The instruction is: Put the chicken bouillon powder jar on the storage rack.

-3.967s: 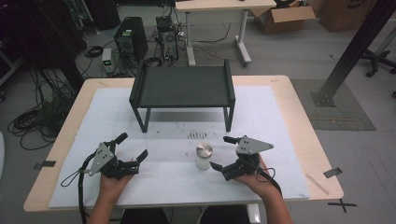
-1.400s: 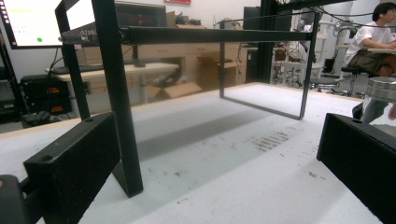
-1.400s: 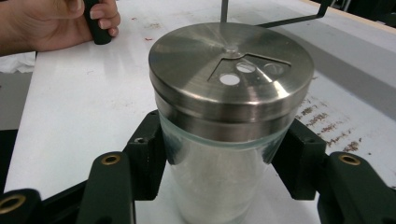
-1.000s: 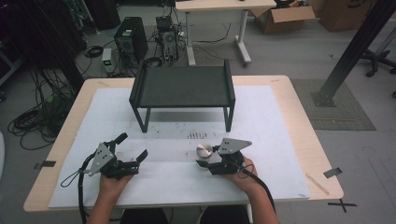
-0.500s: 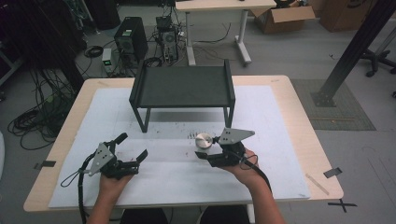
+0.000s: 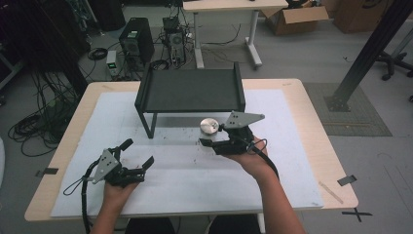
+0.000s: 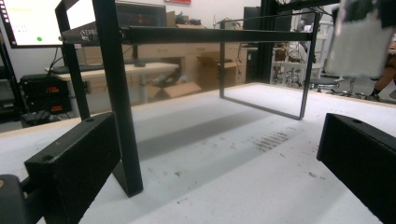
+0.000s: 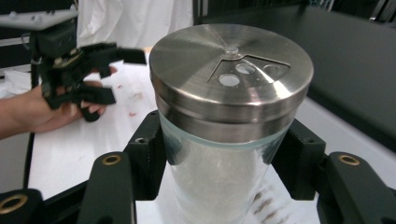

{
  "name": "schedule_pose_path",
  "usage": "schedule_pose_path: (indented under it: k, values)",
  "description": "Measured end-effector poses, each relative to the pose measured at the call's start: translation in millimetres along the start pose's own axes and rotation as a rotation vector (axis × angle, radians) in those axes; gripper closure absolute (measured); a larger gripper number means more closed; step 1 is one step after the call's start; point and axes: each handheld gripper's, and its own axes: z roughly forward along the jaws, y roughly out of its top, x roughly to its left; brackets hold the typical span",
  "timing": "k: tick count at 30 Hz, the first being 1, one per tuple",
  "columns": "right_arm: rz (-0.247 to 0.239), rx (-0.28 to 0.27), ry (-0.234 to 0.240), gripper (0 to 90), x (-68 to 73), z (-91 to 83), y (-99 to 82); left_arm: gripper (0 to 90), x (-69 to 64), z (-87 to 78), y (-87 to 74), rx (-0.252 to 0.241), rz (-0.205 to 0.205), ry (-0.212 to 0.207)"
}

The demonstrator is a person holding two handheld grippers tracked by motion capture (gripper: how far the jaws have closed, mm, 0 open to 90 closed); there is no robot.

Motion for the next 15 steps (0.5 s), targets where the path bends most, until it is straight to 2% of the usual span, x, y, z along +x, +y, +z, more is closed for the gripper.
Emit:
schedule_pose_path:
  k: [4, 15]
  values:
    - [-0.007, -0.005, -0.017, 42.6, -6.6, 0.2, 23.7, 0.4, 0.0, 0.0, 0.0, 0.0, -0.002, 0.001]
    - [-0.003, -0.001, -0.075, 42.6, -21.7, 4.8, 58.1, 0.3, 0.1, 0.0, 0.0, 0.0, 0.0, 0.0]
